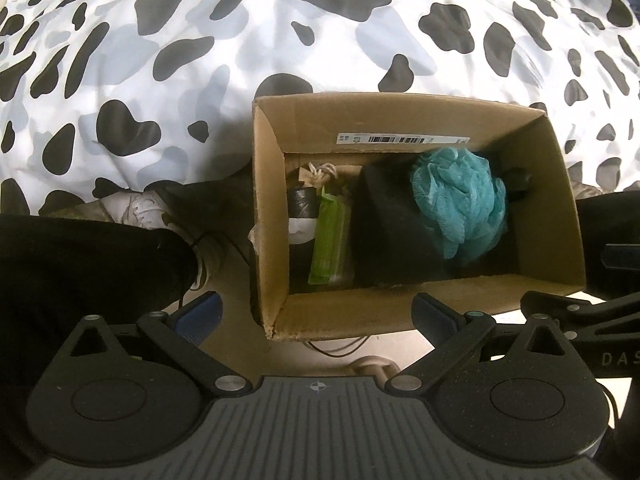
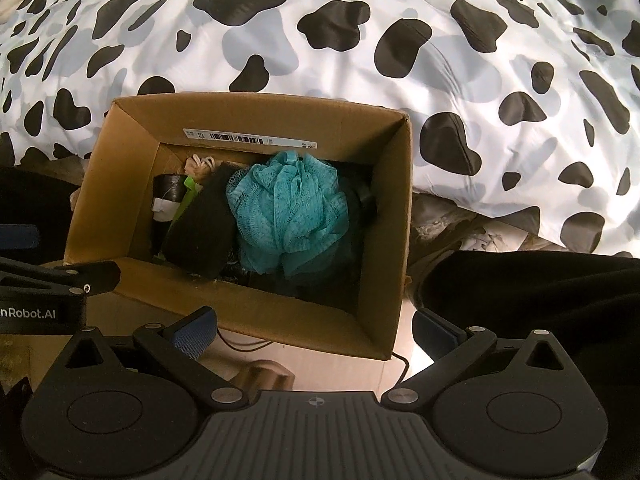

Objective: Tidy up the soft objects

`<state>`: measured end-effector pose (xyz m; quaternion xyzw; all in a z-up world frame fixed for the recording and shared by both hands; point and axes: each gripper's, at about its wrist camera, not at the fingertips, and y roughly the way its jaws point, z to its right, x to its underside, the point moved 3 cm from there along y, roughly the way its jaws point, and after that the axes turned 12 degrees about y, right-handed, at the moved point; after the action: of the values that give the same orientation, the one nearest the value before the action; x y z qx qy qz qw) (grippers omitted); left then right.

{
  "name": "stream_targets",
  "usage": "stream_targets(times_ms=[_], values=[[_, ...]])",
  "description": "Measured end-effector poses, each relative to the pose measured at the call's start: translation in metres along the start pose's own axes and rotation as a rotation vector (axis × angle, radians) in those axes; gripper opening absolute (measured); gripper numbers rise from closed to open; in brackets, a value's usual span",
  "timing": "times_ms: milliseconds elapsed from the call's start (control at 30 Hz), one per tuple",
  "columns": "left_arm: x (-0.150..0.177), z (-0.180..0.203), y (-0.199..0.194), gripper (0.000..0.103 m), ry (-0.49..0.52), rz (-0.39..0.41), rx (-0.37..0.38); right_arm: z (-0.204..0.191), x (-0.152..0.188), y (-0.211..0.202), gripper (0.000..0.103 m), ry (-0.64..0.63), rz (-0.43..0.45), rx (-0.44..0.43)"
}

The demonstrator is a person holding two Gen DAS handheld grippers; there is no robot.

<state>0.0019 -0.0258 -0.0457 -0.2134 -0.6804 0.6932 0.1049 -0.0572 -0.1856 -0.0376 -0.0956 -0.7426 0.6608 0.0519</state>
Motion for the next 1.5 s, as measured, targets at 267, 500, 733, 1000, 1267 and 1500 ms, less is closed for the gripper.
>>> stream_targets(times_ms=[267,500,733,1000,1267,1500], values=[[-0.0011,0.0,-0.0047,0.103,-0.007,0.034,0.004,0.0006,0.0002,0.0004,0.103,-0.004,-0.003,0.001],[-0.003,0.0004,-0.0068,0.103,-0.006,0.053,0.007,-0.0008,0.0016,0.0009,0.103,-0.01,-0.007,-0.002],[-0.0035,-0.0001,-0.009,0.103,-0.008,0.064,0.004,-0.0021,0.0025,0.0014,0.103,-0.018,-0.012,0.001],[-0.0042,-0.0021,-0.0081,0.103,-0.014,0.065,-0.007,-0.002,0.0026,0.0021,0.103,-0.021,-0.015,0.005],[-0.0042,-0.0013,-0.0072,0.103,-0.013,0.054,-0.013,-0.0027,0.0031,0.0025,0.103,-0.023,-0.017,0.005],[-0.0039,-0.0018,-0.0072,0.103,-0.015,0.052,-0.012,-0.003,0.0032,0.0025,0.103,-0.023,-0.018,0.006]])
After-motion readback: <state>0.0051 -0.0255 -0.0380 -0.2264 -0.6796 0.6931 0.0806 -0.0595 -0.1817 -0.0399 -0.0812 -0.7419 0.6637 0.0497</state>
